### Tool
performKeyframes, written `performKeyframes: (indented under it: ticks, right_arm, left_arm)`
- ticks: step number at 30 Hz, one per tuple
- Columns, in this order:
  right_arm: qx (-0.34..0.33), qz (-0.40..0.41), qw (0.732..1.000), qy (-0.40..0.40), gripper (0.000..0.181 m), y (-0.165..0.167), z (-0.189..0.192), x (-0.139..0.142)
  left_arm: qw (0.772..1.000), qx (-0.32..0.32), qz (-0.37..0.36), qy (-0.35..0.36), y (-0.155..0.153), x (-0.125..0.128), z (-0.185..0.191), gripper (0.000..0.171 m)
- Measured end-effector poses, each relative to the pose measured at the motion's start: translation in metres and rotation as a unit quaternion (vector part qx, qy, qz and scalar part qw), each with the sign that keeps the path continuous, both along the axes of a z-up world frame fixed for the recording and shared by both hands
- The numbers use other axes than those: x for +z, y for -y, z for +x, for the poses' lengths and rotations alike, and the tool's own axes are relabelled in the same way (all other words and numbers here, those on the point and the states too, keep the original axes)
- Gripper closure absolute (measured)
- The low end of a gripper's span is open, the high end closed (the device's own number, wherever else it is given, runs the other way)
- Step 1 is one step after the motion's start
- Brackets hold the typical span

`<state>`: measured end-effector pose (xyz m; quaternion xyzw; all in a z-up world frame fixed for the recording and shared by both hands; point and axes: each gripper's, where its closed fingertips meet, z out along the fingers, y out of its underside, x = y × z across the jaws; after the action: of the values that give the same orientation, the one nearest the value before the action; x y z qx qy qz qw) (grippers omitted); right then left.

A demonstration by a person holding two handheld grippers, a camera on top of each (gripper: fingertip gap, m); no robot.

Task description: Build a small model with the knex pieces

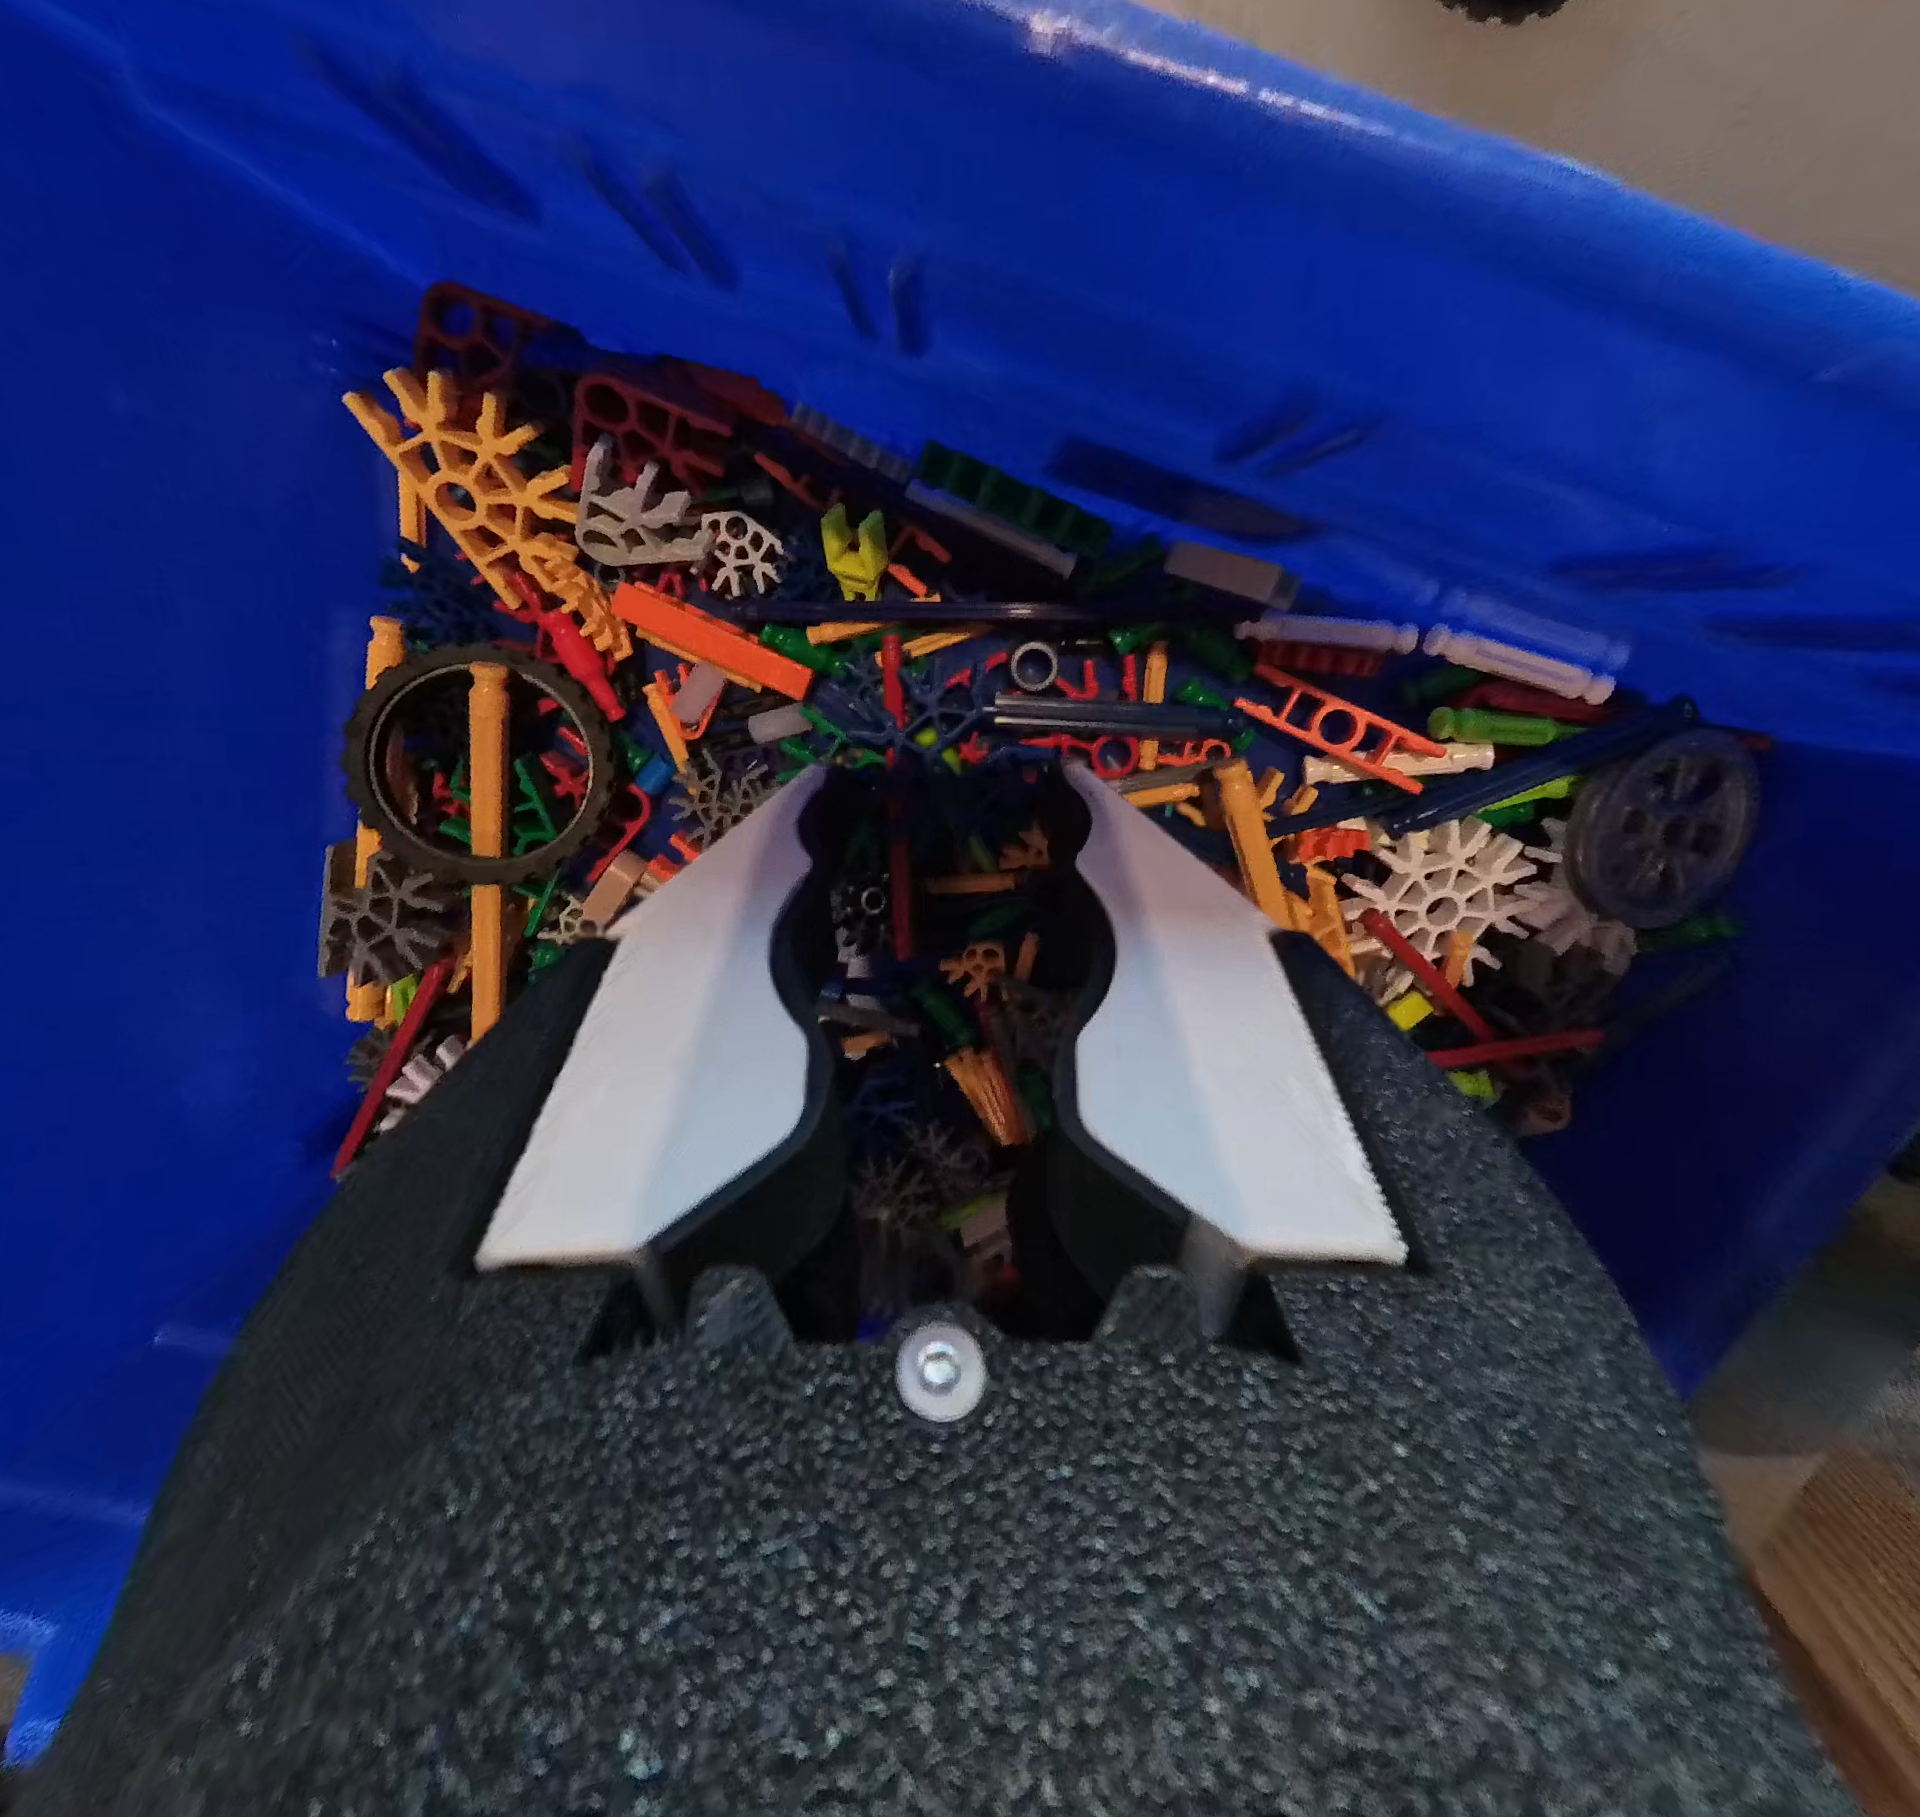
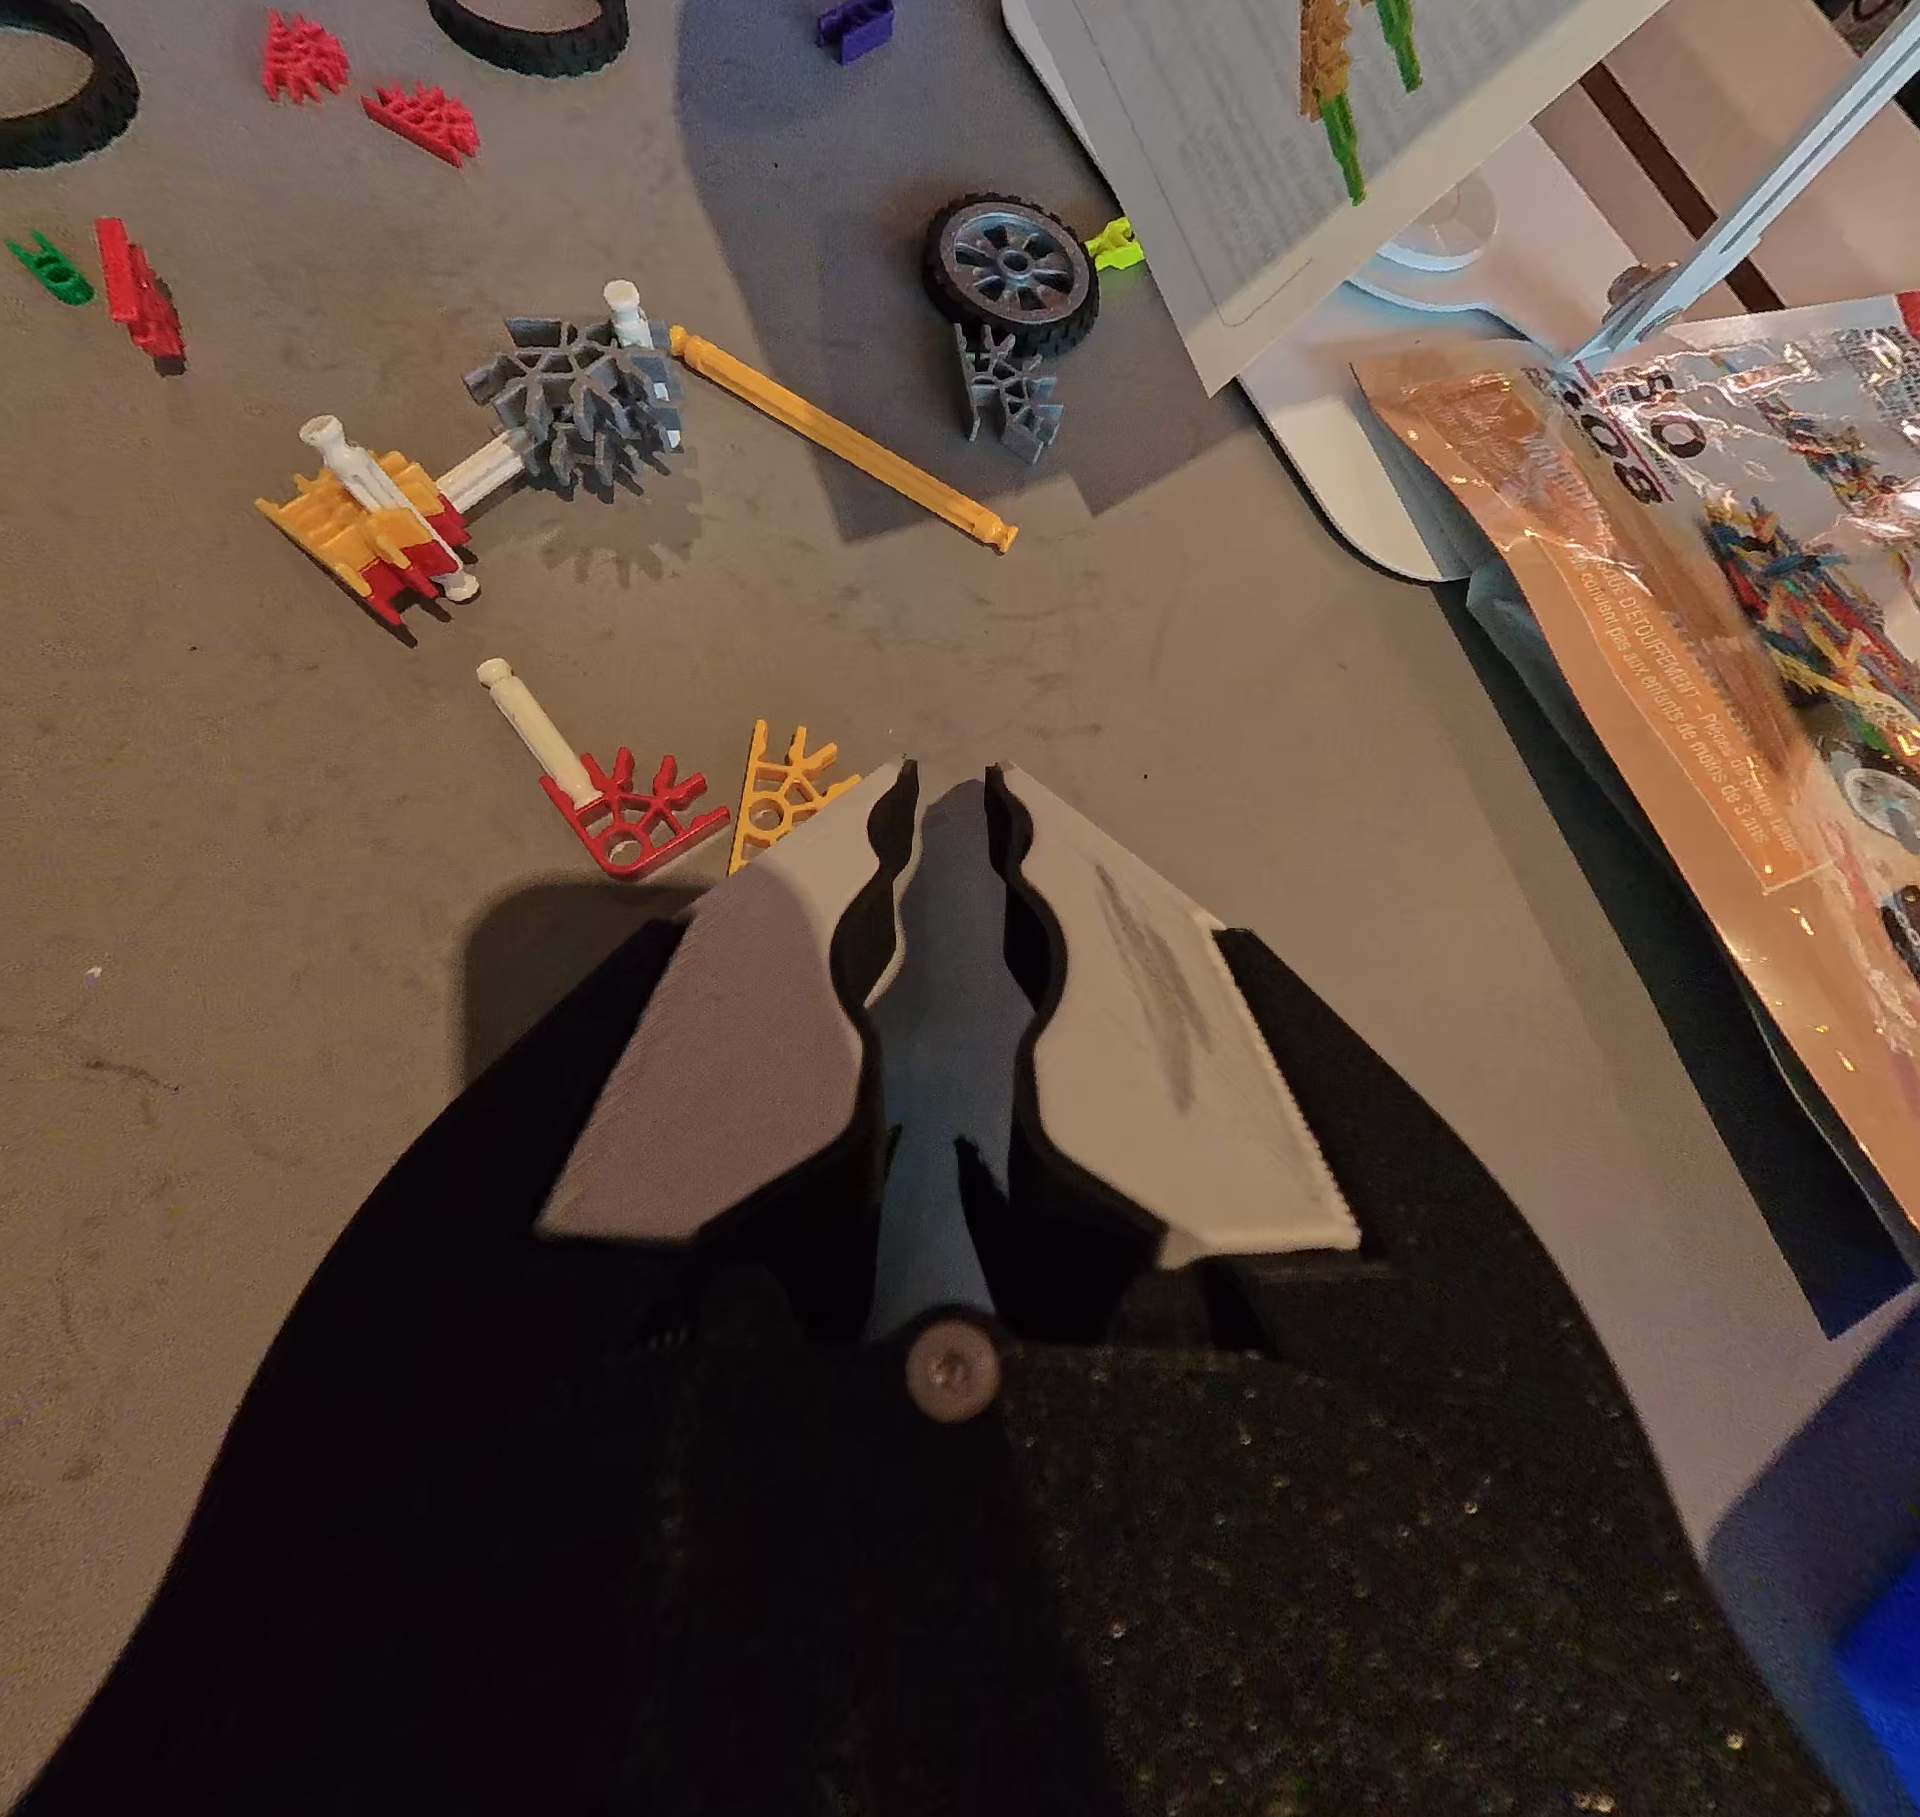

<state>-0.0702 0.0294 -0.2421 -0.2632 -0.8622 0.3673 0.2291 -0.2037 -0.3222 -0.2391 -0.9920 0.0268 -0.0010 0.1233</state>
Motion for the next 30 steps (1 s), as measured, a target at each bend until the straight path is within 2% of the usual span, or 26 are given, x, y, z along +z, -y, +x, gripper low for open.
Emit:
performKeyframes:
  ticks: [10, 16, 24, 30]
  right_arm:
    - [0.0, 0.0, 1.0, 0.002, 0.168, 0.0, 0.0, 0.0]
    - [-0.003, -0.002, 1.0, 0.003, 0.168, -0.001, -0.001, 0.0]
    - [-0.008, -0.004, 1.0, 0.01, 0.168, -0.002, -0.002, -0.001]
    - [-0.011, -0.001, 1.0, 0.015, 0.168, -0.002, -0.003, -0.003]
  left_arm:
    - [0.997, 0.052, -0.028, -0.046, 0.037, 0.02, -0.03, 0.135]
    - [0.995, 0.049, -0.083, -0.039, 0.056, 0.012, -0.028, 0.134]
    - [0.995, 0.047, -0.074, -0.052, 0.052, 0.014, -0.032, 0.127]
    - [0.998, 0.014, 0.004, -0.063, 0.011, 0.025, -0.032, 0.121]
